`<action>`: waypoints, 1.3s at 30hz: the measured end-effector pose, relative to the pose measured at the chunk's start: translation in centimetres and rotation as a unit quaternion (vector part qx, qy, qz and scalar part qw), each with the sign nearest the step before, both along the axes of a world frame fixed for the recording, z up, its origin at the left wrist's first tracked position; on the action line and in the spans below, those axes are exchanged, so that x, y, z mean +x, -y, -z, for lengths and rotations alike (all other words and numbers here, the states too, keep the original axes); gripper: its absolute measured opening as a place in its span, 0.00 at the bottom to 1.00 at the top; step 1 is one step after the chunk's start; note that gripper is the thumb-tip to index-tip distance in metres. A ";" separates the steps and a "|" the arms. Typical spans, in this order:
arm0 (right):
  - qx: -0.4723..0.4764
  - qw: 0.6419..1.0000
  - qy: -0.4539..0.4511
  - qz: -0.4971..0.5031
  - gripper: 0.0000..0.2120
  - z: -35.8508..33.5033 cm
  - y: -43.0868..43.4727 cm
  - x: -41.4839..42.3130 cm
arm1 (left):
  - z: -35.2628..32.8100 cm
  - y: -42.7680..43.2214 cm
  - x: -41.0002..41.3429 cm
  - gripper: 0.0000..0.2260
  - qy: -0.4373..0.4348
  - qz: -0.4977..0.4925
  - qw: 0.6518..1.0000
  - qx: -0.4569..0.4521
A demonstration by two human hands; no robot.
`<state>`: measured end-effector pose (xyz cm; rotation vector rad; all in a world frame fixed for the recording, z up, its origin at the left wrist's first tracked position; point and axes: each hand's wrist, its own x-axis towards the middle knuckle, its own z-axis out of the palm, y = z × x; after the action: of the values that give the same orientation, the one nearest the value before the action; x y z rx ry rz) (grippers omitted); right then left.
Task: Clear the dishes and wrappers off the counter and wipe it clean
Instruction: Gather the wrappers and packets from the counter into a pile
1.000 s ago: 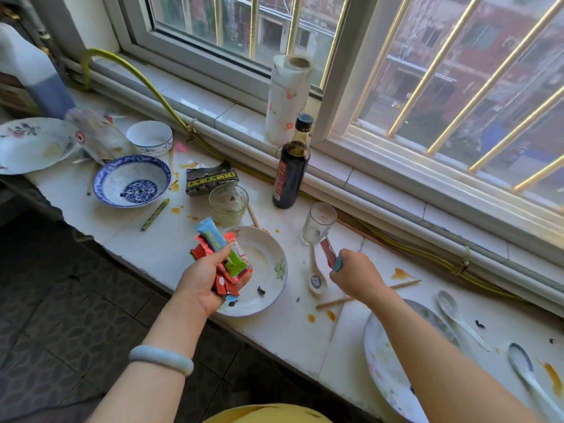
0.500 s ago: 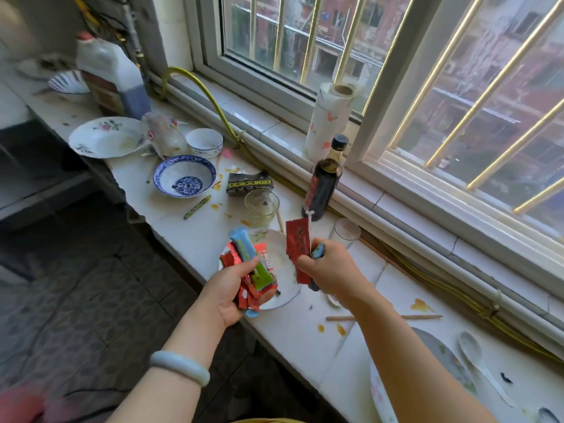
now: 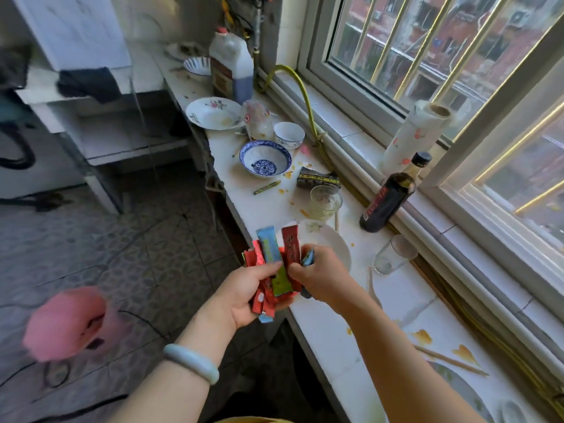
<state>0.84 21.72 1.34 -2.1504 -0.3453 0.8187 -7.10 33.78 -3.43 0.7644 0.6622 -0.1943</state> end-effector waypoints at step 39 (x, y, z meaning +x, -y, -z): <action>0.012 0.939 0.039 -0.342 0.08 1.0 -34.1 -11.7 | 0.3 -26.5 -17.2 0.07 -0.008 -0.322 0.947 -0.005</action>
<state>-10.87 55.86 0.37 -2.0455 -1.1822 1.0902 -24.28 60.28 -3.71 0.5028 0.8920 0.3962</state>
